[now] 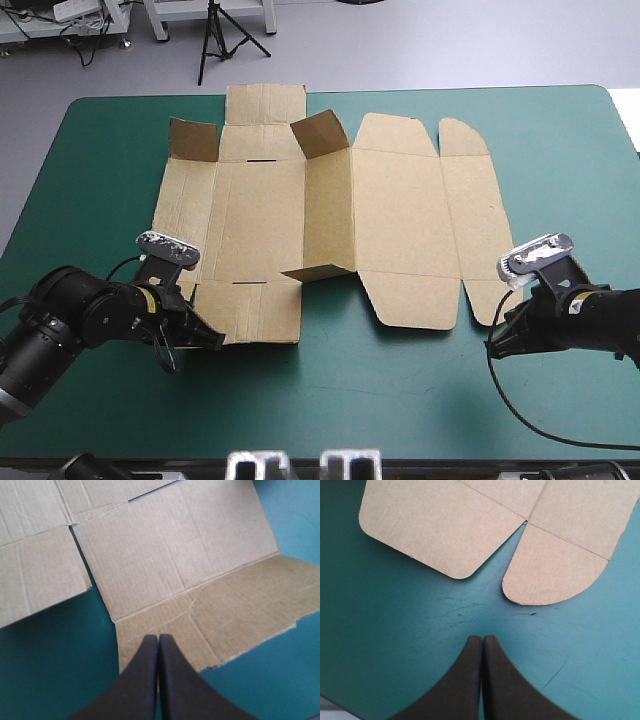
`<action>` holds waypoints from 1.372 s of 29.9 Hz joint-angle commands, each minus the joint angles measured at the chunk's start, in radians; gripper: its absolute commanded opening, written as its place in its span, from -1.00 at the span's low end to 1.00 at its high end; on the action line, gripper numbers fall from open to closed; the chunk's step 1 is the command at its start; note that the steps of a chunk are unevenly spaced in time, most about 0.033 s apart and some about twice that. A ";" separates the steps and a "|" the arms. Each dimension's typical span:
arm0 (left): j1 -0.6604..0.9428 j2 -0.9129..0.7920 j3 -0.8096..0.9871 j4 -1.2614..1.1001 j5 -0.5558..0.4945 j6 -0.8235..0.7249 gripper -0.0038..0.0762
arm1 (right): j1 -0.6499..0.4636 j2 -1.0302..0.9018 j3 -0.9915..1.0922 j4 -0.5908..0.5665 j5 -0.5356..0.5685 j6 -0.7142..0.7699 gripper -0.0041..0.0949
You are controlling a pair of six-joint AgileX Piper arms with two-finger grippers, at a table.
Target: Fold the box
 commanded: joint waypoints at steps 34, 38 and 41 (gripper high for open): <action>0.095 0.253 -0.352 -0.262 -0.171 0.331 -0.87 | -0.002 -0.006 -0.020 0.003 -0.035 -0.012 -0.95; 0.218 0.344 -0.430 -0.462 -0.117 0.521 -0.87 | -0.002 -0.006 -0.020 0.003 -0.035 -0.015 -0.95; 0.345 0.410 -0.467 -0.555 -0.034 0.593 -0.87 | -0.002 -0.006 -0.020 0.003 -0.035 -0.015 -0.95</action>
